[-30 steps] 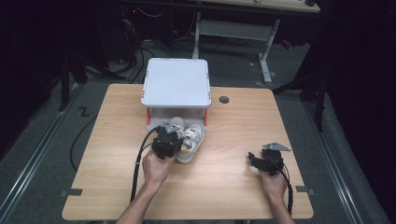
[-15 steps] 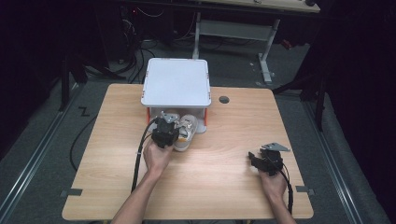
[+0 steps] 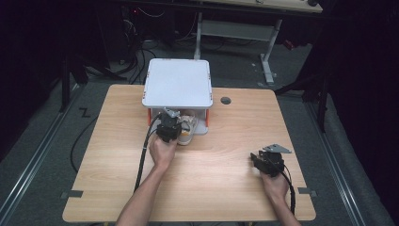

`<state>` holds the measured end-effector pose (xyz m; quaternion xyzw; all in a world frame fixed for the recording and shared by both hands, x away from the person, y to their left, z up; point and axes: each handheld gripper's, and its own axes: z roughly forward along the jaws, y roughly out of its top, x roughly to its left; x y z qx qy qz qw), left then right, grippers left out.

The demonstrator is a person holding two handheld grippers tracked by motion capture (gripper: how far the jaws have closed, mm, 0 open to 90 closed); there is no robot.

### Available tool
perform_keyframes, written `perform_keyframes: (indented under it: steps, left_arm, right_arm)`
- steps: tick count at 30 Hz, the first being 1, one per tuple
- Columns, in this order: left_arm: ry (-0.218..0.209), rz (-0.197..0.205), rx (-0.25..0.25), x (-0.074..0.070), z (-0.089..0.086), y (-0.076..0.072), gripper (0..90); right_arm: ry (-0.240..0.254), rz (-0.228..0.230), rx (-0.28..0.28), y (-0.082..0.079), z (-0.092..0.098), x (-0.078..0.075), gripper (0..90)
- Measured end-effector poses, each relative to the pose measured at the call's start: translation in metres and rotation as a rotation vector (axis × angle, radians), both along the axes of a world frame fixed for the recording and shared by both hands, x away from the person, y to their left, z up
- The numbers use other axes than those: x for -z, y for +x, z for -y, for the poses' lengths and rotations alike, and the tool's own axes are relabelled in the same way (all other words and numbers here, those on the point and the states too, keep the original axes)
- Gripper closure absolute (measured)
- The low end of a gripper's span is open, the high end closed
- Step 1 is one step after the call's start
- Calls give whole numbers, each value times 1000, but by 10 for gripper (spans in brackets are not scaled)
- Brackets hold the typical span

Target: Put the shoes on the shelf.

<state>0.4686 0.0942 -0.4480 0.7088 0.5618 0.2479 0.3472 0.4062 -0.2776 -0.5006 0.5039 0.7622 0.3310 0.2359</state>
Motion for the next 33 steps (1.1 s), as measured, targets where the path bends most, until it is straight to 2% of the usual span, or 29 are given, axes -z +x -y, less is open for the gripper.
perform_keyframes:
  steps: [3,5,6,7,8,11,12,15,17,23,24,26,27,28,30,33]
  left_arm:
    - [15,-6,-3,3,0,2,803]
    - [4,-4,-9,4,-1,3,800]
    - [6,-1,-14,4,-1,4,797]
    - [6,-1,-14,4,-1,4,796]
    - [6,1,-16,5,-1,4,790]
    - [13,3,-13,5,-2,4,767]
    - [-3,-4,-16,6,-4,6,752]
    - [-13,-6,-16,6,-6,7,738]
    - [-2,-2,-11,6,-4,6,720]
    - [9,1,-13,6,-5,6,668]
    - [16,4,-10,6,-5,6,655]
    - [14,3,-8,6,-5,6,647]
    - [11,0,-5,6,-4,6,629]
    - [12,2,-1,6,-3,5,570]
    - [13,5,6,6,-2,5,552]
    - [0,7,7,6,-3,5,516]
  right_arm:
    - [2,3,-8,0,-1,0,631]
    - [0,5,-16,-1,-1,0,663]
    - [1,5,-17,-1,-1,0,723]
    - [1,5,-17,-1,-1,0,723]
    - [2,-9,-21,-1,-2,-1,769]
    - [10,-22,-40,0,-3,-2,792]
    - [15,-32,-54,1,-4,-3,803]
    - [30,-24,-71,1,-7,-6,810]
    - [45,-28,-88,3,-10,-10,816]
    - [82,-6,-160,11,-27,-35,832]
    - [96,2,-185,16,-33,-44,835]
    - [102,6,-195,18,-37,-49,837]
    - [107,9,-206,20,-42,-54,838]
    - [112,14,-237,26,-52,-65,840]
    - [115,17,-245,28,-56,-69,841]
    - [127,43,-278,35,-69,-87,844]
